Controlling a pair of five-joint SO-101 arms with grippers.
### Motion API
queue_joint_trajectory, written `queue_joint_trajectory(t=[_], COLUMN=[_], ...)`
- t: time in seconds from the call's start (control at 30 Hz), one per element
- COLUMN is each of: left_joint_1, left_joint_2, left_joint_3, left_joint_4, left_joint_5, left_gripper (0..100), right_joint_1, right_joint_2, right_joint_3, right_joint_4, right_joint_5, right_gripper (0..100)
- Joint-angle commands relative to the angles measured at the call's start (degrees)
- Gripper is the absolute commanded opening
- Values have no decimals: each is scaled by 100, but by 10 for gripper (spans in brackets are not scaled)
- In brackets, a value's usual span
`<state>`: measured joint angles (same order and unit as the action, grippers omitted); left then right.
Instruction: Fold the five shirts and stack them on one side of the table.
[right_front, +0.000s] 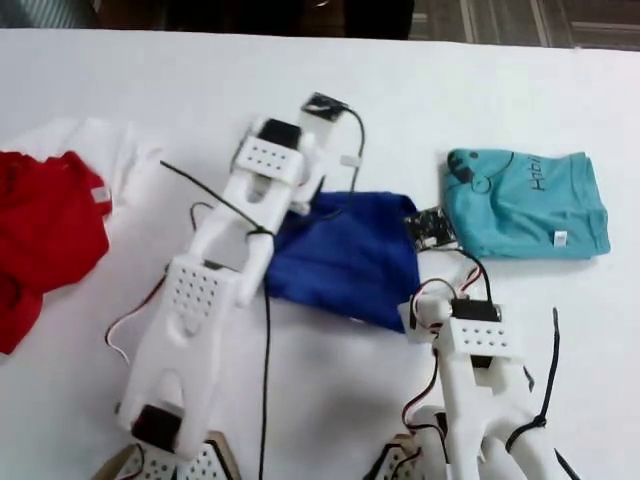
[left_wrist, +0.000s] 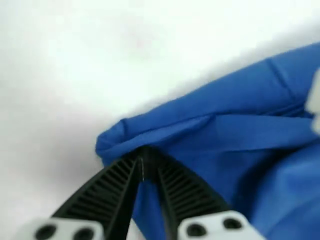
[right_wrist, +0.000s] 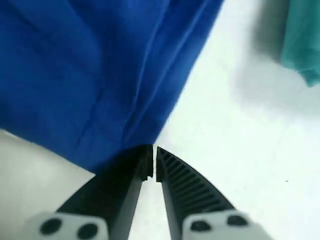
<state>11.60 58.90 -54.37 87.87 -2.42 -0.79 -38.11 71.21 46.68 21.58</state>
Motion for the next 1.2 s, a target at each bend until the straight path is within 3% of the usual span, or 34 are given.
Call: queue_joint_trajectory(t=[0.0, 0.23, 0.4, 0.63, 0.77, 0.93, 1.17], left_joint_1=[-501, -791, -888, -870, -905, -1116, -1503], left_joint_2=[0, -53, -26, 0, 0, 9, 18], left_joint_3=[-119, -154, -549, -646, -629, -629, -629], left_joint_4=[-105, -97, -53, -53, -53, -53, -105], left_joint_5=[-18, -44, -44, -26, -44, -44, -62], left_gripper=[28, 28, 28, 28, 28, 28, 28], right_joint_1=[22, -295, -347, -1455, -1938, -1824, -1262], right_joint_2=[-119, -119, 66, 1648, 2475, 3451, 3811], right_joint_3=[-35, -334, -1723, -2725, -2998, -3015, -3130], right_joint_4=[-84, 4, 954, 1147, 743, 321, 708], right_joint_5=[0, -53, -396, -668, -668, -659, -527], right_gripper=[20, 20, 20, 20, 20, 20, 20])
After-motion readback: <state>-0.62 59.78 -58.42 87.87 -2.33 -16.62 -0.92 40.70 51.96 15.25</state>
